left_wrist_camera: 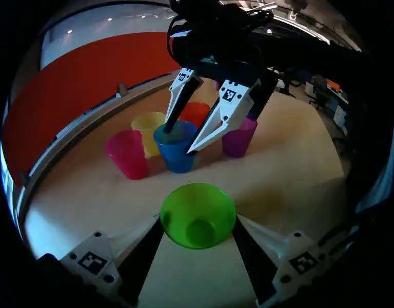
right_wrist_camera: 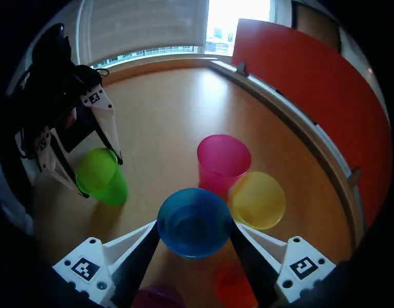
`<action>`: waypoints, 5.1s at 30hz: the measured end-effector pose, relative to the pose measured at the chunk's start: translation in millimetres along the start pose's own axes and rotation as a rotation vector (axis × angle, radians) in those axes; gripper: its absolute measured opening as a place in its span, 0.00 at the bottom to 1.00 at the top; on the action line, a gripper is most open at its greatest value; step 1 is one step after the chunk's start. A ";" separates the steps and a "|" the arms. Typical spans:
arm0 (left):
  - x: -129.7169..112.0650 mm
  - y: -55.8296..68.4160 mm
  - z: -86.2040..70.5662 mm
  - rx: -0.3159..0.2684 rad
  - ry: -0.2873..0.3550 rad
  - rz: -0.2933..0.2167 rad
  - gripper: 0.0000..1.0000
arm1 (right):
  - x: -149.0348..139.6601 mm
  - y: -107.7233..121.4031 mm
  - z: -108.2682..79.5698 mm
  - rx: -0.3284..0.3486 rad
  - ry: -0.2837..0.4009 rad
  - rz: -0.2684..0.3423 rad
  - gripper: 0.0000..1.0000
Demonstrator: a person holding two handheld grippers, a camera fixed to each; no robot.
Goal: Pour water
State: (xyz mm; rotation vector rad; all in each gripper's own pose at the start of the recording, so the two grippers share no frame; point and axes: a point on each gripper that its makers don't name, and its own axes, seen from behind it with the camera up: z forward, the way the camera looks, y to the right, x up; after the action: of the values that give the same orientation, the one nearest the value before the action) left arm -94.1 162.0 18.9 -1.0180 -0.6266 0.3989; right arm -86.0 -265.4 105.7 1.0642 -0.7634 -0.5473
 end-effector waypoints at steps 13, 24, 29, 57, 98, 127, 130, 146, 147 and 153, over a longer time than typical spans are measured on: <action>2.2 -4.2 -4.0 0.013 0.010 -0.007 0.87 | -1.2 0.7 -2.4 -0.009 0.009 0.005 0.93; 9.3 -4.8 -7.1 0.027 0.027 -0.013 0.87 | 1.9 0.6 -11.0 -0.022 0.048 0.021 0.93; 14.2 -4.0 -10.7 0.038 0.038 -0.019 0.87 | 6.0 0.1 -18.1 -0.035 0.077 0.026 0.93; 58.5 -3.0 -46.4 0.124 0.156 -0.048 0.87 | 46.2 -14.4 -80.7 -0.111 0.288 0.072 0.92; 108.1 -11.2 -86.4 0.203 0.300 -0.095 0.87 | 84.9 -33.6 -147.9 -0.164 0.520 0.131 0.93; 140.5 -13.5 -118.3 0.237 0.420 -0.098 0.87 | 116.7 -42.0 -175.4 -0.182 0.681 0.128 0.93; 145.1 -13.2 -122.5 0.245 0.438 -0.094 0.87 | 120.8 -42.2 -178.8 -0.183 0.699 0.129 0.93; 160.5 -15.3 -136.2 0.265 0.499 -0.097 0.87 | 135.2 -44.2 -190.4 -0.189 0.750 0.121 0.93; 161.0 -15.3 -136.6 0.265 0.502 -0.098 0.87 | 135.3 -44.2 -190.7 -0.189 0.751 0.120 0.93; 164.7 -16.8 -140.2 0.270 0.523 -0.108 0.87 | 137.9 -43.6 -192.9 -0.191 0.762 0.114 0.93</action>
State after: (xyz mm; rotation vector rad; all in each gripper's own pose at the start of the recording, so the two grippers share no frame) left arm 122.5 157.1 29.8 -0.7801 -0.1485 0.1059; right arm 148.8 -273.4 51.7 0.9425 -0.0942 -0.0856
